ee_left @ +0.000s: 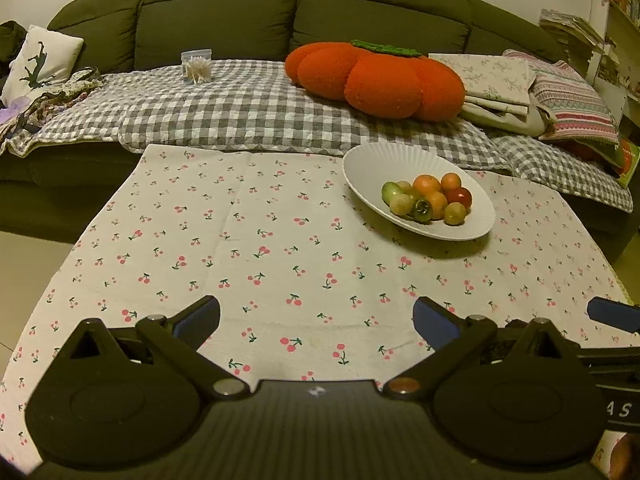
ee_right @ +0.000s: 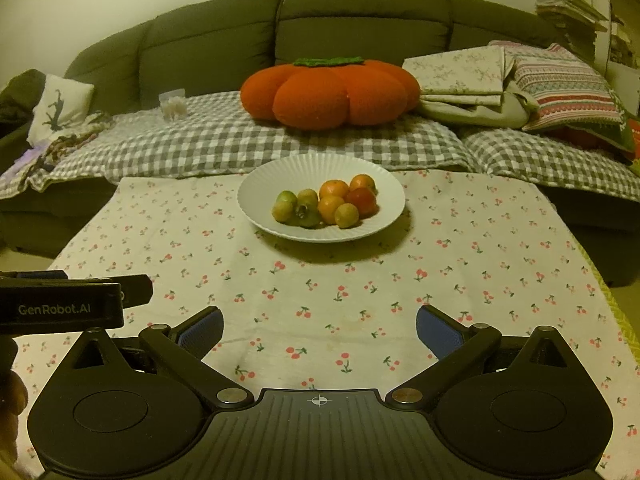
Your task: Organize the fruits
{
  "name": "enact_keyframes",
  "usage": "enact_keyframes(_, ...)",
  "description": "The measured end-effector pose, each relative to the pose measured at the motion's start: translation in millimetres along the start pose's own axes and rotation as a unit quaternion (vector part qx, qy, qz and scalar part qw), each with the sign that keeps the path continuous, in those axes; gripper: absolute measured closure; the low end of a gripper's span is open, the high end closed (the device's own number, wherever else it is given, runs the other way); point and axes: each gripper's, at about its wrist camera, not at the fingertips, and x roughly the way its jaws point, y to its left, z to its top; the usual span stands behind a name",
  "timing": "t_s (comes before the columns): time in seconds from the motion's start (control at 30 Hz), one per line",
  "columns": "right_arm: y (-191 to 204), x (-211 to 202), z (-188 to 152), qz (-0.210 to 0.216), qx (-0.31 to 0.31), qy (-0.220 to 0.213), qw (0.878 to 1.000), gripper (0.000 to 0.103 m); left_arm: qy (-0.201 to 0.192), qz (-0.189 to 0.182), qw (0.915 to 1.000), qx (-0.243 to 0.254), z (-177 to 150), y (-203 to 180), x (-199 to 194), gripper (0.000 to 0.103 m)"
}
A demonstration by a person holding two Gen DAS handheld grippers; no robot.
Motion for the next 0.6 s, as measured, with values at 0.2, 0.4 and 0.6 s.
enact_keyframes(0.2,1.1,0.6,-0.6,0.001,-0.001,0.000,1.000,0.000,-0.002,-0.001,1.0000,0.000,-0.1,0.5,-0.9,0.001)
enact_keyframes(0.4,1.3,0.7,-1.1,0.002,-0.003,-0.001,1.000,0.000,-0.003,-0.003,1.0000,-0.001,0.3,0.6,-1.3,0.001)
enact_keyframes(0.6,1.0,0.7,-0.7,0.002,-0.002,-0.001,1.000,0.000,-0.007,-0.002,1.0000,0.001,0.2,0.3,-2.1,0.001)
